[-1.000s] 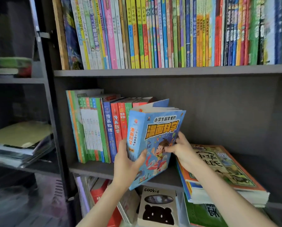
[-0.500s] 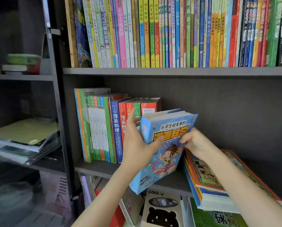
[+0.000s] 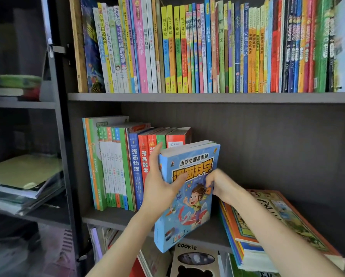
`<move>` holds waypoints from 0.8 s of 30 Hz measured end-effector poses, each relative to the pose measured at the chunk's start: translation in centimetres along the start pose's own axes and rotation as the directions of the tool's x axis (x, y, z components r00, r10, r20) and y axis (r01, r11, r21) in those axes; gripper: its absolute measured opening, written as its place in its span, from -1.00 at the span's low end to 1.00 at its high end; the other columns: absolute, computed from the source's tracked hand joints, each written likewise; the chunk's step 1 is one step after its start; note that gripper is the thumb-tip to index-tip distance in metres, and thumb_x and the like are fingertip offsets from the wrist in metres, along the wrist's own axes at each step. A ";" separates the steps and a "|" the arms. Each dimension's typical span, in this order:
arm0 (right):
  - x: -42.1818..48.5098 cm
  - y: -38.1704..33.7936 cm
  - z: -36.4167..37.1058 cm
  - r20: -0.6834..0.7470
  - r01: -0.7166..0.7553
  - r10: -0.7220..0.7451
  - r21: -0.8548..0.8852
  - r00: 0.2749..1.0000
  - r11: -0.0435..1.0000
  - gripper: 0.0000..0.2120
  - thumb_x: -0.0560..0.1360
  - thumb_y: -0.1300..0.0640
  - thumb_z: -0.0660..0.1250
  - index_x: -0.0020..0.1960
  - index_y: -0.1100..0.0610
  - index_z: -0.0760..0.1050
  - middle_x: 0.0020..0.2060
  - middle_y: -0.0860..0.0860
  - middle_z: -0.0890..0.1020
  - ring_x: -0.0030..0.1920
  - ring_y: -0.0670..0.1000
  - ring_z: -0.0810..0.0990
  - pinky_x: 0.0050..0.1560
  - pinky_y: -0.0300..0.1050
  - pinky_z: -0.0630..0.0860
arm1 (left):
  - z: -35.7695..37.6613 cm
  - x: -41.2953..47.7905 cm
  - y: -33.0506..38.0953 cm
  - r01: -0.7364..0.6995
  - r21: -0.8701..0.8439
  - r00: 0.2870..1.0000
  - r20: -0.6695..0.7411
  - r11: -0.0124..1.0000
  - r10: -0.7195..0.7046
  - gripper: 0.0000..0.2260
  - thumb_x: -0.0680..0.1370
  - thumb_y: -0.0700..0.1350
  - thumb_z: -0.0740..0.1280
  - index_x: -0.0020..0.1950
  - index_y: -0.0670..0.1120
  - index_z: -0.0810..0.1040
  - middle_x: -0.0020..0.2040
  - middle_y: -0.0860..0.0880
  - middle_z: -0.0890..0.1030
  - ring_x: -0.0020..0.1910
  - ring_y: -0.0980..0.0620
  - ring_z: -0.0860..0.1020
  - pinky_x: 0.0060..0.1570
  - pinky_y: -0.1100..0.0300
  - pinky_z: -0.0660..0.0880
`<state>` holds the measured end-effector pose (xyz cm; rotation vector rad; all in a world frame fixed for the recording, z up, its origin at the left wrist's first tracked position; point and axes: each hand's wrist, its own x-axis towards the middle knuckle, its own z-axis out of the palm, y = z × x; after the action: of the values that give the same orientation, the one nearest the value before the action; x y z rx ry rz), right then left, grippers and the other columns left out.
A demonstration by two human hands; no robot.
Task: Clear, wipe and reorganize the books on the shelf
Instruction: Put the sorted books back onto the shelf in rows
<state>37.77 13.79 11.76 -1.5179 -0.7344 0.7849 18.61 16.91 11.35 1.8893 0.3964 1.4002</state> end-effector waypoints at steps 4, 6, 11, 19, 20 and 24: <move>0.9 0.3 0.5 -0.050 -0.043 0.041 -0.041 0.998 0.998 -0.69 0.08 0.39 0.25 -0.18 0.22 0.41 -0.05 0.18 0.53 0.06 0.19 0.55 -0.04 -0.01 0.46 | 0.4 -1.0 -1.3 0.139 -0.034 0.985 -0.096 0.990 -0.142 -0.48 0.44 -0.10 0.48 0.24 0.20 0.28 -0.04 0.33 0.61 -0.06 0.27 0.61 -0.19 0.41 0.54; -0.2 0.1 0.9 -0.115 -0.057 0.035 -0.187 0.993 0.981 -0.60 0.28 0.40 0.27 0.11 0.20 0.43 0.09 0.16 0.54 0.11 0.14 0.52 0.09 0.00 0.49 | 0.6 -2.0 -2.4 0.237 -0.021 0.964 -0.116 0.971 -0.238 -0.58 0.41 -0.08 0.51 0.17 0.06 0.39 -0.02 0.17 0.65 -0.10 0.22 0.63 -0.21 0.31 0.58; -7.6 0.8 1.9 -0.177 0.201 -0.429 -0.688 0.886 0.698 -0.42 0.59 0.00 0.23 0.52 0.06 0.09 0.17 0.02 0.58 0.11 0.06 0.59 -0.01 -0.09 0.49 | -0.9 -5.9 -5.9 0.367 0.352 0.903 0.087 0.861 -0.420 -0.51 0.38 0.10 0.50 0.22 0.07 0.39 0.00 0.18 0.63 -0.12 0.21 0.62 -0.21 0.28 0.58; -11.0 3.7 6.8 -0.023 0.265 -0.425 -0.751 0.905 0.605 0.10 0.38 -0.41 0.26 0.54 0.10 -0.33 0.40 0.03 0.38 0.29 0.06 0.49 0.20 0.03 0.51 | 1.5 -6.8 -5.8 0.126 0.603 0.955 0.142 0.787 -0.262 -0.56 0.46 0.06 0.39 0.28 -0.04 0.42 0.01 0.06 0.64 -0.03 0.10 0.60 -0.37 0.43 0.32; -10.5 4.0 6.8 -0.072 0.242 -0.436 -0.745 0.897 0.621 0.12 0.37 -0.39 0.28 0.53 0.11 -0.35 0.40 0.06 0.36 0.28 0.08 0.49 0.17 0.01 0.53 | 2.4 -6.7 -5.7 0.088 0.660 0.961 0.141 0.746 -0.238 -0.58 0.49 0.06 0.34 0.29 -0.05 0.39 0.03 0.04 0.64 -0.02 0.07 0.60 -0.41 0.37 0.28; -8.0 4.6 5.7 -0.225 0.202 -0.436 -0.645 0.871 0.737 0.08 0.38 -0.19 0.43 0.54 0.13 -0.26 0.34 0.10 0.43 0.19 0.11 0.55 0.06 -0.03 0.57 | 5.4 -5.9 -6.1 0.013 0.791 0.990 0.077 0.612 -0.119 -0.61 0.27 0.04 0.47 0.01 -0.12 0.55 -0.41 0.01 0.58 -0.53 0.08 0.48 -0.58 0.34 -0.12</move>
<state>28.58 10.14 7.33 -1.9597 -0.9895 -0.0399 22.54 15.31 2.19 2.6063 1.1745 1.1126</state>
